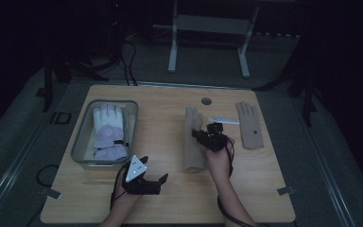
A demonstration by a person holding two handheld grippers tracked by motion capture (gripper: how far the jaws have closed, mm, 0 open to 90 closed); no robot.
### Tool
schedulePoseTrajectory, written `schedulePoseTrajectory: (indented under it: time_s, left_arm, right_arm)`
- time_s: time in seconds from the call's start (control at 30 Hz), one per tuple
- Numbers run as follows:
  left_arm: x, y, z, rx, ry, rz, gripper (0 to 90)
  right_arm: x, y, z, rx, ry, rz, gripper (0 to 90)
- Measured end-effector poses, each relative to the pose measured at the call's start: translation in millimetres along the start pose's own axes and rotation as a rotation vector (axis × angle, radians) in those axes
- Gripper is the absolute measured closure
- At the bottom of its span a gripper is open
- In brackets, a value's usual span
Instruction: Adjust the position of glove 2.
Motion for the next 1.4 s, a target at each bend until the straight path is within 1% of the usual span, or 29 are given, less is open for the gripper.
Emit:
schedulePoseTrajectory:
  time_s: [0.03,0.07,0.13,0.17,0.2,0.23,0.33,0.4,0.47,0.53,0.57,0.6,0.63,0.73,0.77,0.8,0.83,0.87,0.9,0.97,1.0,1.03,1.07,1.17,1.2,1.23,1.27,1.4]
  left_arm:
    - [0.7,-0.7,-0.1,0.002,0.001,0.000,2.7]
    - [0.9,-1.2,-0.4,0.007,0.002,0.000,2.7]
    - [1.5,-2.0,-0.8,0.012,0.008,-0.004,2.7]
    - [1.6,-2.2,-0.8,0.012,0.007,-0.002,2.7]
    - [1.5,-2.2,-0.7,0.009,0.007,-0.004,2.7]
    - [1.5,-2.2,-0.4,0.005,0.005,-0.005,2.7]
    - [1.6,-1.4,-0.5,0.006,0.005,-0.003,2.7]
    - [2.1,-0.7,-1.2,-0.002,0.012,-0.010,2.7]
    - [1.8,-0.7,-1.0,-0.002,0.008,-0.008,2.7]
    - [1.7,-0.7,-1.0,-0.001,0.008,-0.008,2.7]
    - [1.8,-0.6,-0.9,-0.002,0.007,-0.007,2.7]
    - [2.0,-0.2,-1.2,-0.004,0.007,-0.009,2.7]
    - [2.0,-0.2,-1.2,-0.004,0.007,-0.009,2.7]
    - [2.3,0.4,-1.9,-0.006,0.009,-0.011,2.7]
    - [2.3,0.5,-2.0,-0.009,0.009,-0.010,2.7]
    - [2.1,0.9,-2.0,-0.017,0.006,-0.010,2.7]
    - [2.1,0.9,-2.0,-0.017,0.006,-0.010,2.7]
    - [2.2,1.1,-2.1,-0.015,0.007,-0.011,2.7]
    - [2.3,0.9,-2.4,-0.014,0.007,-0.011,2.8]
    - [2.8,0.9,-2.9,-0.014,0.010,-0.012,2.7]
    - [2.8,0.9,-2.9,-0.014,0.010,-0.012,2.7]
    - [3.3,1.0,-3.4,-0.010,0.012,-0.011,2.7]
    - [3.5,0.8,-3.5,-0.013,0.013,-0.013,2.7]
    - [3.9,-0.2,-3.8,-0.014,0.012,-0.020,2.7]
    - [3.9,-0.2,-3.8,-0.014,0.012,-0.020,2.7]
    - [3.9,-0.4,-3.8,-0.014,0.012,-0.021,2.7]
    - [3.9,-0.4,-3.9,-0.014,0.012,-0.022,2.7]
    - [3.8,0.1,-3.9,-0.015,0.013,-0.021,2.7]
  right_arm:
    - [3.0,-0.5,-5.7,0.010,0.007,0.000,78.6]
    - [7.6,-0.7,-13.3,0.038,0.018,0.012,78.6]
    - [15.3,-1.7,-23.8,0.022,0.035,-0.014,78.5]
    - [23.0,-2.2,-32.7,0.039,0.057,0.000,78.5]
    - [25.6,-3.1,-35.3,0.036,0.059,-0.004,78.4]
    - [28.6,-3.5,-39.2,0.040,0.075,-0.003,78.3]
    - [36.9,-7.4,-47.5,0.014,0.100,-0.040,78.0]
    - [41.3,-11.6,-51.8,0.002,0.116,-0.067,77.8]
    - [44.9,-14.4,-55.5,0.002,0.136,-0.068,77.5]
    - [46.2,-15.6,-56.8,-0.005,0.142,-0.074,77.3]
    - [47.6,-16.2,-58.0,-0.010,0.146,-0.074,77.0]
    - [51.4,-17.0,-61.8,-0.028,0.168,-0.076,75.8]
    - [52.4,-17.1,-62.7,-0.030,0.169,-0.073,74.9]
    - [52.5,-17.4,-62.3,-0.037,0.169,-0.065,71.7]
    - [51.1,-17.6,-59.4,-0.055,0.175,-0.062,62.1]
    - [49.6,-18.2,-57.6,-0.067,0.173,-0.061,60.5]
    - [49.6,-18.2,-57.6,-0.067,0.173,-0.061,60.5]
    - [48.1,-18.6,-55.3,-0.075,0.169,-0.052,56.5]
    - [44.1,-20.5,-51.1,-0.089,0.172,-0.042,53.8]
    - [41.1,-23.3,-47.0,-0.103,0.174,-0.032,49.2]
    - [41.1,-23.3,-47.0,-0.103,0.174,-0.032,49.2]
    - [39.6,-25.8,-44.8,-0.106,0.176,-0.034,47.8]
    - [34.4,-30.8,-39.4,-0.109,0.174,-0.031,47.8]
    - [26.7,-35.6,-32.5,-0.114,0.166,-0.036,47.2]
    - [26.7,-35.6,-32.5,-0.114,0.166,-0.036,47.2]
    - [23.8,-37.7,-30.1,-0.122,0.163,-0.043,47.0]
    - [17.8,-41.1,-26.0,-0.144,0.163,-0.047,46.5]
    - [6.6,-51.2,-16.7,-0.179,0.141,-0.079,45.1]
Point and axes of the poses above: each handheld gripper's, and its own axes: x roughly forward along the jaws, z roughly out of its top, y roughly to its left, the point moved 7 cm from there along x, roughly forward along the jaws
